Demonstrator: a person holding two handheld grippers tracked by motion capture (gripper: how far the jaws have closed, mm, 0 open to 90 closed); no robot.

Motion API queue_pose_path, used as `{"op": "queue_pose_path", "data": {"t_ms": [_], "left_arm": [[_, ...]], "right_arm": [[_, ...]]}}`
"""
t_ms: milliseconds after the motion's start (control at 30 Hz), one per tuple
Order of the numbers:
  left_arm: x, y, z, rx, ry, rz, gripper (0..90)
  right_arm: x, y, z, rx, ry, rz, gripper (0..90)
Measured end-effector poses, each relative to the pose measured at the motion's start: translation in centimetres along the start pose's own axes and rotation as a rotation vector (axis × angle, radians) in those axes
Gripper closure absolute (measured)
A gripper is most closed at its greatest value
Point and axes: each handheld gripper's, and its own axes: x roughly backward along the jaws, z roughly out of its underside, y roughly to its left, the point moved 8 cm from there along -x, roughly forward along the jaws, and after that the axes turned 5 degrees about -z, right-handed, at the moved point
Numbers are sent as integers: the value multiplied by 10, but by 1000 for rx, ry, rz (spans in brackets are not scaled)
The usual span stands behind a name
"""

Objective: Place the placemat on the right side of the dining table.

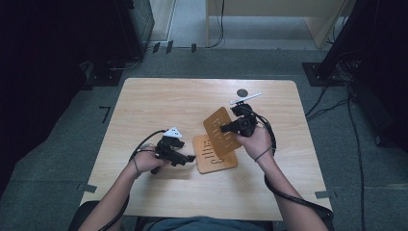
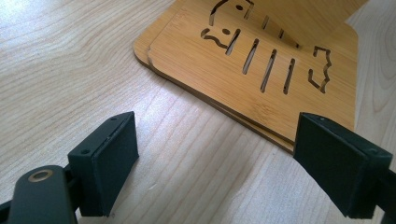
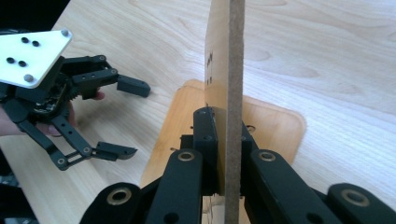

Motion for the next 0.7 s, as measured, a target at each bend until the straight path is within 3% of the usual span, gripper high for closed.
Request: {"op": "queue_pose_path", "data": {"t_ms": [167,700], "left_arm": [[0,0,0,-2,0,-3,130],[0,0,0,-10,0,-5,130]], "right_arm": [[6,-5,-2,16,-14,49,876],[18,-19,-5,23,-36,123,876]]}}
